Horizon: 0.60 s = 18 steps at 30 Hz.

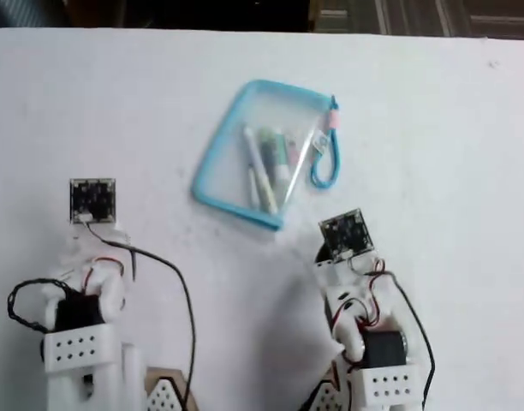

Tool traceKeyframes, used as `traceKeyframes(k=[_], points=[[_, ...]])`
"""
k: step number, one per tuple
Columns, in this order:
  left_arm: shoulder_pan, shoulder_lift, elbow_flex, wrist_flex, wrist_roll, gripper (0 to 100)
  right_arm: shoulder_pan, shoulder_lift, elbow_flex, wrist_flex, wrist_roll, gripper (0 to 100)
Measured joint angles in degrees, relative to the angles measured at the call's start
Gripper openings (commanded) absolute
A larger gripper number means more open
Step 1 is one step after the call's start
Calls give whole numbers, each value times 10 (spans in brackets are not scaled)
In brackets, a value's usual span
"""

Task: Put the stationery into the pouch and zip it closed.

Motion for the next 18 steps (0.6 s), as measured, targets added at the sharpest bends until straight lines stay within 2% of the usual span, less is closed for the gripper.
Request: traceKeyframes(k=[5,8,11,18], points=[[0,0,23,-21,-24,22,0,1,0,47,1,113],[0,0,33,-24,-66,22,0,1,0,111,1,113],[0,0,33,-25,-73,22,0,1,0,186,1,113],[0,-35,44,-24,-76,20,0,-11,0,211,1,113]])
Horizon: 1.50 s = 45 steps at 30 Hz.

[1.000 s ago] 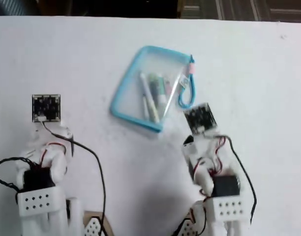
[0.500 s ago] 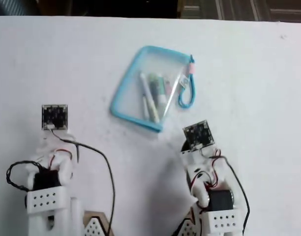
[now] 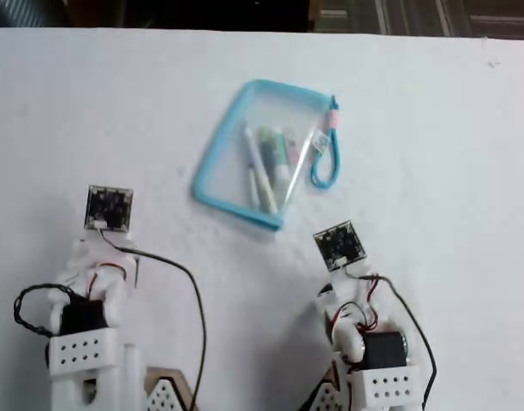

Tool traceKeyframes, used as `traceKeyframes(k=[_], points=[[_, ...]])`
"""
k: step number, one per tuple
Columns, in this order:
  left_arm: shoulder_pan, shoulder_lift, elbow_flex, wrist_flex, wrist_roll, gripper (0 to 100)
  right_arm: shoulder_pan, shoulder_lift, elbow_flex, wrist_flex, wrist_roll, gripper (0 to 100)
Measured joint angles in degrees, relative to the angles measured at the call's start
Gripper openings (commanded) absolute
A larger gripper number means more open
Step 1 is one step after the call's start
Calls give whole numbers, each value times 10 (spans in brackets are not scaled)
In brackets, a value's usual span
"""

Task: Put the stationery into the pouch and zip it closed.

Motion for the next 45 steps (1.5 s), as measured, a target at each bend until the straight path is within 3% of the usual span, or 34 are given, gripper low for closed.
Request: traceKeyframes(k=[4,10,45], points=[[0,-98,44,12,0,21,0,0,0,1,0,113],[0,-283,81,105,-1,23,0,0,0,1,0,113],[-1,-280,85,98,-1,24,0,0,0,1,0,113]])
